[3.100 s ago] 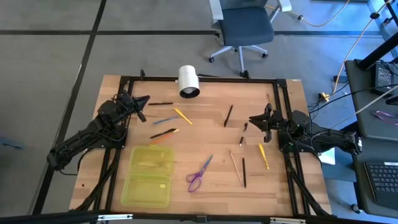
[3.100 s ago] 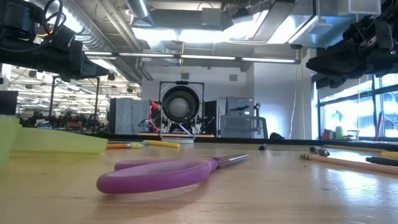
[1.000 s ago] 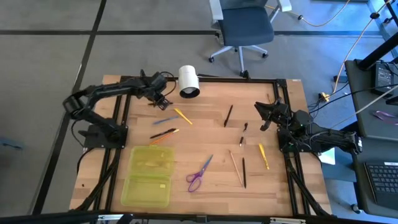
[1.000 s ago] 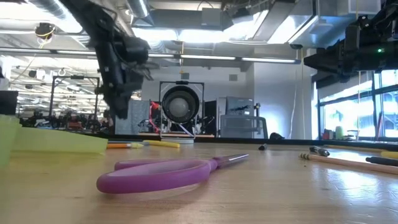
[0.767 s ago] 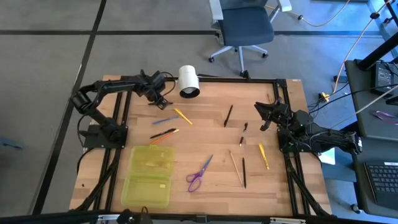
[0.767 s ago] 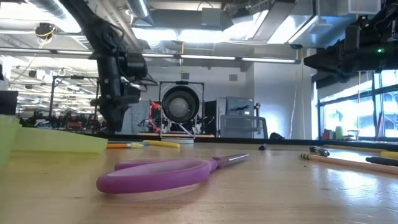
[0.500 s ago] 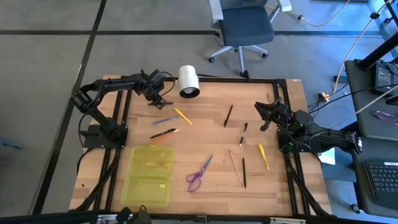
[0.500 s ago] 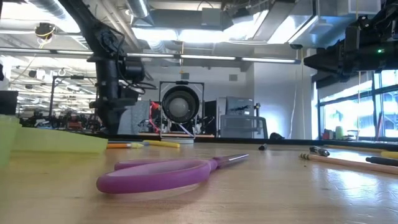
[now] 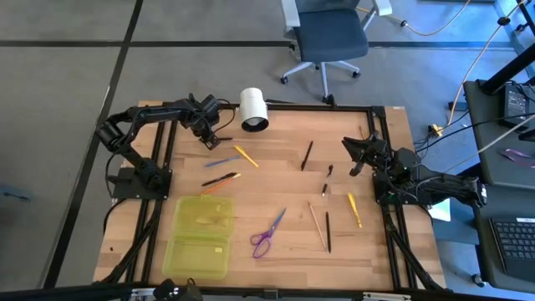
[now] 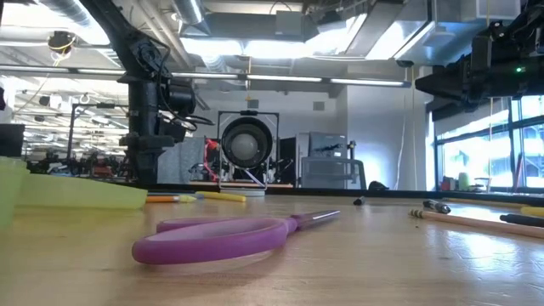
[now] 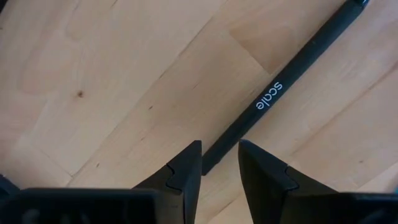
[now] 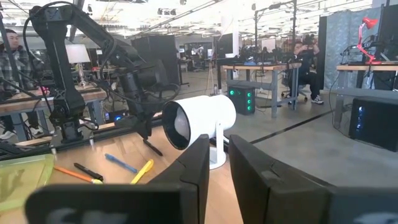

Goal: Pick & place school supplies into a supply box
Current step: Put the black pen into the yellow supply box, then put the blue pen into the yellow supply box

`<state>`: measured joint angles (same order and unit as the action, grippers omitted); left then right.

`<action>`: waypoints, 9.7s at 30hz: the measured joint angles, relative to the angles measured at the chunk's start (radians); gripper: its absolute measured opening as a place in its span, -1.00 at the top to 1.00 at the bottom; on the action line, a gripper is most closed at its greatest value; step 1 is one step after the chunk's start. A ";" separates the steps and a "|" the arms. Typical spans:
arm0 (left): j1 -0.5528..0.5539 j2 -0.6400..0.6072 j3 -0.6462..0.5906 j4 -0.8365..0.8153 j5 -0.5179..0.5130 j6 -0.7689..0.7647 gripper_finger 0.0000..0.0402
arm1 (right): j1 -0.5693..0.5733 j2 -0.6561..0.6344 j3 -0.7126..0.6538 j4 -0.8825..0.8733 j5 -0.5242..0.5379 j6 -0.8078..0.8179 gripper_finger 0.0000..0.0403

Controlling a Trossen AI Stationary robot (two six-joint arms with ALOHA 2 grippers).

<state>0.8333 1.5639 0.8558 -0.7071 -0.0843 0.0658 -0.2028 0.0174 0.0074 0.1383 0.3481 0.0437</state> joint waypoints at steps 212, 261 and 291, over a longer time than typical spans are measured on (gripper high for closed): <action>-1.686 -0.213 -0.001 0.204 -0.270 -1.323 0.17 | -0.002 0.000 0.000 0.037 -0.001 0.008 0.67; -0.559 -0.153 0.000 -0.232 -0.104 -0.660 0.47 | -0.002 0.000 0.000 -0.009 -0.001 0.108 0.67; -0.468 0.133 0.007 -0.182 -0.002 -0.368 0.49 | -0.002 0.000 0.000 -0.010 -0.001 0.079 0.67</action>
<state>0.3650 1.6965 0.8626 -0.8890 -0.0864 -0.3017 -0.2047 0.0175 0.0071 0.1287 0.3473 0.1232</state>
